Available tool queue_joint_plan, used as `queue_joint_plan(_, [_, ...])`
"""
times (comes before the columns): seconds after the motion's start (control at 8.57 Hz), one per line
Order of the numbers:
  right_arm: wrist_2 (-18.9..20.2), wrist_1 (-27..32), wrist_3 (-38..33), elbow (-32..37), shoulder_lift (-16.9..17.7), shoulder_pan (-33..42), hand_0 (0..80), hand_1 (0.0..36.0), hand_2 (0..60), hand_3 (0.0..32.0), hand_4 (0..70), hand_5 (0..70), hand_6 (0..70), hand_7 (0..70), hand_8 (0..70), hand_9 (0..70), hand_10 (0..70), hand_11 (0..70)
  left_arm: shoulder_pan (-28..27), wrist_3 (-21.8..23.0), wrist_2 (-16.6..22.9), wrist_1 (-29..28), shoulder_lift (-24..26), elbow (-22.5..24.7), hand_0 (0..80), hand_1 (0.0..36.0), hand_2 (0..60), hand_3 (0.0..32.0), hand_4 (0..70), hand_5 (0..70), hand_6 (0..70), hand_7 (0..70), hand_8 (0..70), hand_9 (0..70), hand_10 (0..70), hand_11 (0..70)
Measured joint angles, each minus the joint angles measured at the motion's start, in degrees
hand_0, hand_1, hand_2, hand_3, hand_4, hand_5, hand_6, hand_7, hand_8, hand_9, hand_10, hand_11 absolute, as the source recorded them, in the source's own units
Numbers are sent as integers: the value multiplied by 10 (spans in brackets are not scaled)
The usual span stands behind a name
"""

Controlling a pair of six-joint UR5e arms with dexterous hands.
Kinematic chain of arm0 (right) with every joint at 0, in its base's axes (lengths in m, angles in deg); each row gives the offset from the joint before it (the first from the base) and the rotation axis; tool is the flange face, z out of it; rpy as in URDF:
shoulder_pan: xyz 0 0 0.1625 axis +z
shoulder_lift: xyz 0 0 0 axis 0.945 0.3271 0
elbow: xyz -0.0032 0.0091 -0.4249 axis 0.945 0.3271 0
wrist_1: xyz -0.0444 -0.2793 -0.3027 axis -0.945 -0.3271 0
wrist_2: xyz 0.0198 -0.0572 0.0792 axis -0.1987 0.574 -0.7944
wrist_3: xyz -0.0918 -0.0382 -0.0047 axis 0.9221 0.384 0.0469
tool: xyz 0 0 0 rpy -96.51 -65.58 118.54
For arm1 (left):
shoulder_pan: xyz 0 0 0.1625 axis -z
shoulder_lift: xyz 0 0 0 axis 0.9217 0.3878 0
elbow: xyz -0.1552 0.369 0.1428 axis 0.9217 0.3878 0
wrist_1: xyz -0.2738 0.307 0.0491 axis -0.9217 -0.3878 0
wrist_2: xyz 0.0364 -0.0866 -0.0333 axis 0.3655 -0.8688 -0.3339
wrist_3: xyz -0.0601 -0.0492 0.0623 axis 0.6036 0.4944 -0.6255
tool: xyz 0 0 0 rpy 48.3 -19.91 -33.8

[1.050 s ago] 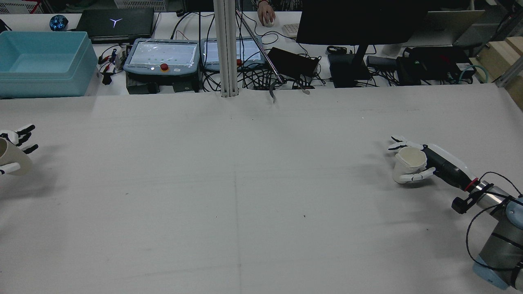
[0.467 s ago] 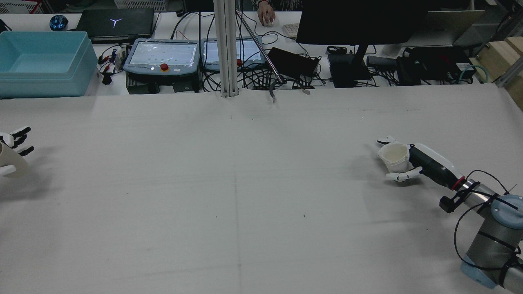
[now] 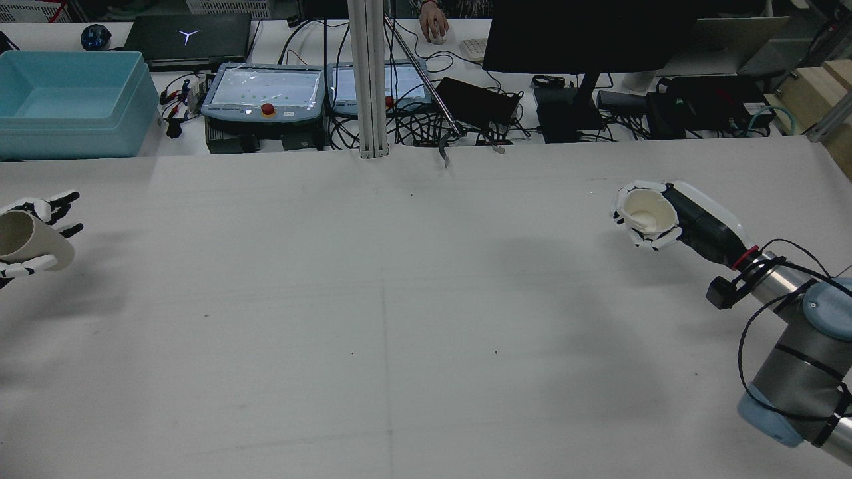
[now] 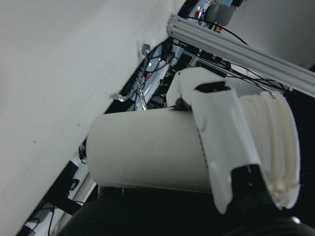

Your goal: Pour water

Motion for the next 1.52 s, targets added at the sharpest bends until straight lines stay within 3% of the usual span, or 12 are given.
queue_joint_plan(0.23, [47, -87, -53, -63, -41, 124, 800, 360, 600, 0, 343, 700, 454, 551, 334, 448, 235, 384, -43, -6, 16, 119, 92, 46, 797, 360, 600, 0, 365, 700, 92, 138, 15, 13, 40, 92])
queue_joint_plan(0.47, [122, -177, -68, -100, -129, 231, 800, 360, 600, 0, 389, 700, 531, 700, 378, 509, 248, 405, -128, -30, 21, 243, 215, 64, 793, 360, 600, 0, 359, 700, 97, 136, 17, 13, 37, 88])
queue_joint_plan(0.7, [146, -260, -47, -134, -237, 250, 800, 360, 600, 0, 416, 700, 561, 700, 391, 528, 247, 404, -201, -40, 22, 329, 340, 29, 797, 360, 600, 0, 365, 700, 106, 144, 18, 14, 35, 84])
queue_joint_plan(0.93, [146, -331, 49, -141, -354, 183, 800, 360, 600, 0, 444, 700, 565, 700, 385, 524, 228, 376, -219, -41, 23, 361, 414, -20, 738, 360, 600, 0, 366, 700, 109, 147, 16, 15, 32, 78])
queue_joint_plan(1.05, [133, -361, 107, -142, -395, 125, 800, 360, 600, 0, 440, 700, 552, 700, 374, 511, 226, 373, -221, -40, 23, 367, 433, -36, 724, 360, 600, 0, 363, 700, 106, 145, 15, 15, 32, 77])
queue_joint_plan(1.28, [92, -404, 219, -138, -422, -6, 800, 360, 600, 0, 429, 700, 526, 700, 353, 486, 215, 357, -219, -37, 24, 371, 445, -43, 786, 360, 600, 0, 367, 700, 108, 149, 16, 15, 30, 77])
queue_joint_plan(1.52, [60, -424, 284, -117, -399, -69, 800, 360, 600, 0, 385, 700, 485, 675, 332, 458, 209, 351, -218, -36, 24, 374, 452, -41, 800, 360, 600, 0, 370, 700, 113, 153, 18, 16, 32, 81])
